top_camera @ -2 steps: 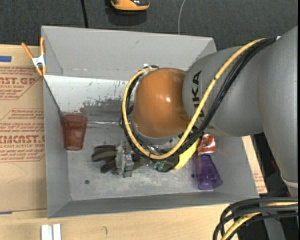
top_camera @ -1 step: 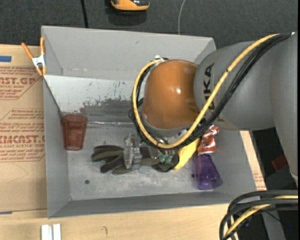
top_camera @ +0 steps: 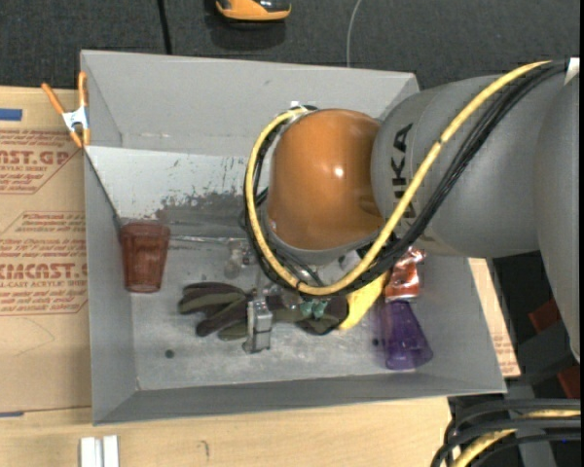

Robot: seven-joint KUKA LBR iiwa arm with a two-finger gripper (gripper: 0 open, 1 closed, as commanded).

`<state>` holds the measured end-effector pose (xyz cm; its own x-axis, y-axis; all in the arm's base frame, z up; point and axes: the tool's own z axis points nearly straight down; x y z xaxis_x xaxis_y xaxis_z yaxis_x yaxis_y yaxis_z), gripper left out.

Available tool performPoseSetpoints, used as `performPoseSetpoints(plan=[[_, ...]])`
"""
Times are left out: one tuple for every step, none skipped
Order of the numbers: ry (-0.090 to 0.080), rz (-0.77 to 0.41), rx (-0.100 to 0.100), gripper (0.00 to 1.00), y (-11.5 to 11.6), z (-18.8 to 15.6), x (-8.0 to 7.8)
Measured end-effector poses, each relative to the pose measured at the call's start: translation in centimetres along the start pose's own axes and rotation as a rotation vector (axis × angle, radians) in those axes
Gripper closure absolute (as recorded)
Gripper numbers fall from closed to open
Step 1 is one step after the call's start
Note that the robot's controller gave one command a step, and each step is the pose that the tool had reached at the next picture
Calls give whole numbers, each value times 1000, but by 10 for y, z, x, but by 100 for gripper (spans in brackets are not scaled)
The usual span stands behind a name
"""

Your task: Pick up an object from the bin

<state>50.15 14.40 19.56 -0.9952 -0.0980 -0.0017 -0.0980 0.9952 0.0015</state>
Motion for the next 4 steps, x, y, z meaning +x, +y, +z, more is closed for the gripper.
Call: performPoseSetpoints(plan=[[0,0,0,0,0,0,0],[-9,6,-2,0,-4,39,-19],[2,-59,0,100,-24,105,-23],[2,-59,0,100,-24,105,-23]])
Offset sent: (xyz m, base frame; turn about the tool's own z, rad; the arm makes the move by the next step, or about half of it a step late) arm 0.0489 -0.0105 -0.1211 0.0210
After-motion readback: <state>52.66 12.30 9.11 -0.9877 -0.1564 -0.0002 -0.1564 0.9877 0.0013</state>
